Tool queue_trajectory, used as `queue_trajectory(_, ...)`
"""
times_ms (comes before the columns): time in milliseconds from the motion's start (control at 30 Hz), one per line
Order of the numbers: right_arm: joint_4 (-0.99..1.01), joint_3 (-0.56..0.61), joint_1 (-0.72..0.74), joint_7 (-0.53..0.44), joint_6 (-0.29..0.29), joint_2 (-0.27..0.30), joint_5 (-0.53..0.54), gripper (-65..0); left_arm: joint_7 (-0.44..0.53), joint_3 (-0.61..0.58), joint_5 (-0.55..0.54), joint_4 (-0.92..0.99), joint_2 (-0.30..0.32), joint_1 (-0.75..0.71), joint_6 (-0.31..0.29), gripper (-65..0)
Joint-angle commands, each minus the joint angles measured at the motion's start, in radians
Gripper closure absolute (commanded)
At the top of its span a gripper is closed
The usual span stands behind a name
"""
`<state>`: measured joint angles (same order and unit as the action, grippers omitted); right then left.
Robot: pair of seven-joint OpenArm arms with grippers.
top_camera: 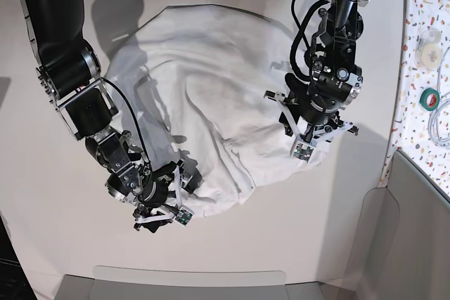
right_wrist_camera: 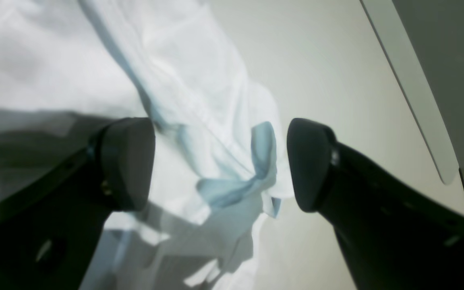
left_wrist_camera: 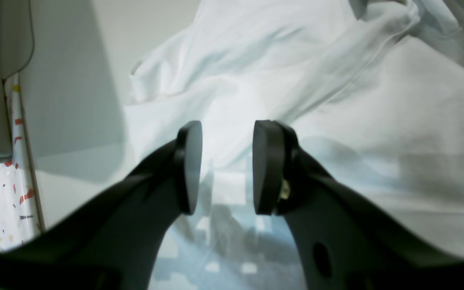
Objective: Layout the t-shirt on the table in an organized manner, then fold the t-shirt properly
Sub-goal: 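Drag the shirt with both grippers, spreading the grippers apart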
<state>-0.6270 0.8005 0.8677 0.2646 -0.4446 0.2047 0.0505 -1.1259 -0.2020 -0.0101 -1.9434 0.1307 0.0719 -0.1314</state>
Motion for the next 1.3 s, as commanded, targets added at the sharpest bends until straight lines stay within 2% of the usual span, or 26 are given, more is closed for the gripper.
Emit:
queue_trajectory(0, -0.011, -0.006, 0.043, -0.018, 0.008, 0.003, 0.007, -50.1, 0.011, 0.0, 0.003, -0.015, 0.004, 0.012, 0.002, -21.2)
queue_trajectory(167, 0.101, -0.008, 0.043, -0.023, 0.008, -0.046, 0.007, -50.1, 0.011, 0.005, 0.003, -0.018, 0.005, -0.005, 0.002, -21.2)
queue_trajectory(300, 0.178, -0.006, 0.041, -0.075, 0.008, -0.081, 0.007, -50.1, 0.011, 0.003, 0.003, -0.02, 0.005, -0.007, 0.002, -21.2)
queue_trajectory(500, 0.213, -0.006, 0.026, -0.08, 0.008, -0.101, 0.007, -49.6, 0.013, 0.005, 0.005, -0.02, 0.005, -0.027, 0.002, -21.2)
queue_trajectory(567, 0.213, -0.006, 0.012, -0.077, 0.007, -0.101, 0.007, -43.8, 0.014, 0.005, 0.005, -0.02, 0.005, -0.027, 0.002, -21.1)
queue_trajectory(633, 0.213, -0.005, -0.002, -0.078, 0.005, -0.101, 0.007, -31.1, 0.014, 0.005, 0.005, -0.02, 0.005, -0.028, 0.002, -21.1)
queue_trajectory(733, 0.213, -0.005, -0.021, -0.081, 0.01, -0.101, 0.007, -7.1, 0.019, 0.005, 0.005, -0.02, 0.007, -0.039, 0.002, -21.1)
queue_trajectory(800, 0.213, -0.005, -0.025, -0.081, 0.01, -0.101, 0.007, -0.4, 0.019, 0.005, 0.005, -0.02, 0.007, -0.04, 0.002, -21.1)
queue_trajectory(967, 0.167, -0.011, -0.037, -0.103, 0.011, -0.09, 0.007, -0.2, 0.02, 0.005, 0.003, -0.02, 0.007, -0.04, 0.002, -21.1)
queue_trajectory(1067, 0.1, -0.03, -0.028, -0.104, 0.013, -0.058, 0.015, -0.2, 0.02, 0.005, 0.005, -0.02, 0.007, -0.04, 0.002, -21.1)
queue_trajectory(1267, -0.046, -0.303, -0.034, -0.101, 0.013, -0.043, 0.007, -0.2, 0.02, 0.008, 0.008, -0.021, 0.007, -0.04, 0.002, -21.1)
